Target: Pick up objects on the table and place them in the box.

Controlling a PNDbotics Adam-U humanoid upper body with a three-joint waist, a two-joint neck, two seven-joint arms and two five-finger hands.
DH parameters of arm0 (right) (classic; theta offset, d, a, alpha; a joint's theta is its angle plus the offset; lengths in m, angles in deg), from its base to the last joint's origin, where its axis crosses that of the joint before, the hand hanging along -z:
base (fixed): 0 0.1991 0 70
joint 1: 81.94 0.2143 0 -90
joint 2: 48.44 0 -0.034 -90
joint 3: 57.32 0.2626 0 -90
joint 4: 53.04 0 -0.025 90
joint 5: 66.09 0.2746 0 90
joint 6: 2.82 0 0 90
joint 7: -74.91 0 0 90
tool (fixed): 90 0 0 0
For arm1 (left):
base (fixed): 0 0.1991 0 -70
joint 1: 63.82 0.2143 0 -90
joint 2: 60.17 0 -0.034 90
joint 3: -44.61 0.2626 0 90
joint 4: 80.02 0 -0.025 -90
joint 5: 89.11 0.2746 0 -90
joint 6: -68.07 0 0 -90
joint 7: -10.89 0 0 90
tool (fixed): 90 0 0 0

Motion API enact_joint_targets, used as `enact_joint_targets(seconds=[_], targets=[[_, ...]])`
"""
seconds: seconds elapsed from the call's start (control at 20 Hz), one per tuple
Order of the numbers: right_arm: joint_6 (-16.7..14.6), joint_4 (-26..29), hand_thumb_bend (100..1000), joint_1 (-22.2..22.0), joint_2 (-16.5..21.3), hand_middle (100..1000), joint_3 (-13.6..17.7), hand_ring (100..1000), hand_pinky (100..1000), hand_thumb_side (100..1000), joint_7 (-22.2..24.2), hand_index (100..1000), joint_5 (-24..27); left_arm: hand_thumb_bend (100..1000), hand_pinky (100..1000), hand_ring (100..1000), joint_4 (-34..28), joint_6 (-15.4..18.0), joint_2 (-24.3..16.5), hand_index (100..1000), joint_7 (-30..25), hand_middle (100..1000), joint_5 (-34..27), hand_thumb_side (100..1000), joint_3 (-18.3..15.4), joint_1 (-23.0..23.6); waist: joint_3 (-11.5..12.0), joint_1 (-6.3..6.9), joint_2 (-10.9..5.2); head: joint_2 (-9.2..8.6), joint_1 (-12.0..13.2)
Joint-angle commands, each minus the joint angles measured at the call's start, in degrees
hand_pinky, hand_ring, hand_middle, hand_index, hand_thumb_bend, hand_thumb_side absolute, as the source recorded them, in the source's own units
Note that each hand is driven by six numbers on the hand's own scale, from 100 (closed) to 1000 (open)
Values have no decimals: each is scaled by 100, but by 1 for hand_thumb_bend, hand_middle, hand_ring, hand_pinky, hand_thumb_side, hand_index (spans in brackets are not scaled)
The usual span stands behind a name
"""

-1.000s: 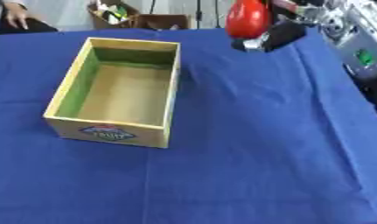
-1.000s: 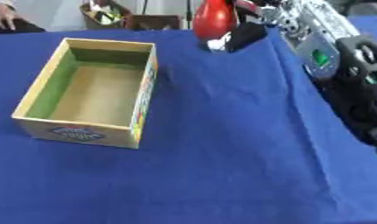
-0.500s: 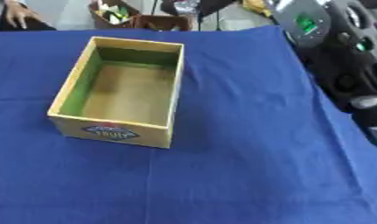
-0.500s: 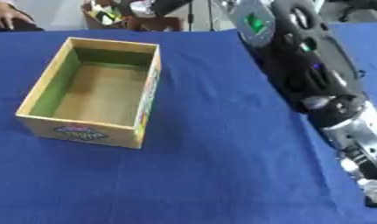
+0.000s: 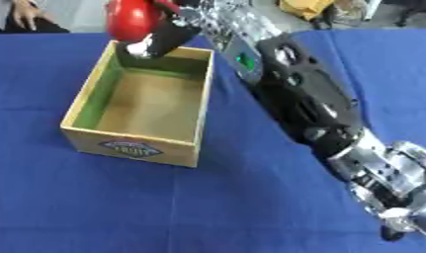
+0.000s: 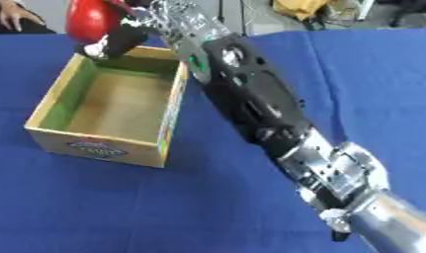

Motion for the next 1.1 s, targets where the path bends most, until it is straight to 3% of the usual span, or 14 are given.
enact_joint_targets(seconds=[0.05,0.3,0.35,0.7,0.8,0.85,0.9,0.95,1.0,1.05,1.1], targets=[[-63,-379,100,69,-257,474,105,493,174,785,-302,500,-631,100,104,291,-106,25,-10,672,-21,374,-39,739,49,-91,27,24,-87,-65,-57],[-263,-878,100,-65,-508,476,139,503,181,744,-503,500,-1133,100,105,291,-106,44,4,672,-36,374,-71,739,57,-136,91,18,-42,-98,-94],[-297,-941,100,-94,-549,478,150,504,182,776,-517,500,-1184,100,104,291,-106,45,6,672,-41,374,-75,739,60,-142,108,20,-36,-107,-105],[-359,-1159,100,-199,-685,485,215,517,195,770,-532,507,-1459,100,104,291,-106,42,14,671,-59,374,-87,739,64,-151,151,31,-15,-136,-152],[-334,-1197,100,-213,-695,509,236,533,224,760,-510,570,-1522,100,104,291,-106,43,17,671,-60,374,-88,739,63,-149,156,34,-11,-137,-154],[-322,-1207,100,-216,-696,582,242,568,275,770,-478,706,-1548,100,104,291,-106,44,18,671,-59,374,-91,739,62,-149,155,36,-9,-135,-154],[-309,-1209,100,-215,-696,600,245,579,286,768,-426,729,-1571,100,104,291,-106,46,18,671,-57,374,-93,739,61,-149,153,37,-8,-134,-154],[-288,-1208,100,-212,-693,717,247,658,368,798,-354,829,-1596,100,104,291,-106,48,18,671,-54,374,-95,740,60,-149,151,39,-7,-132,-154],[-263,-1204,100,-205,-689,734,249,672,383,807,-256,843,-1628,100,104,291,-106,49,18,671,-52,374,-97,740,60,-149,149,39,-8,-130,-155],[-237,-1194,100,-195,-682,832,252,762,499,914,-151,934,-1662,100,105,291,-106,50,18,671,-52,374,-98,741,60,-149,149,38,-9,-126,-155],[-210,-1172,150,-184,-676,852,263,781,529,939,-55,947,-1687,100,105,291,-106,51,19,671,-51,374,-99,741,60,-148,148,37,-11,-122,-154]])
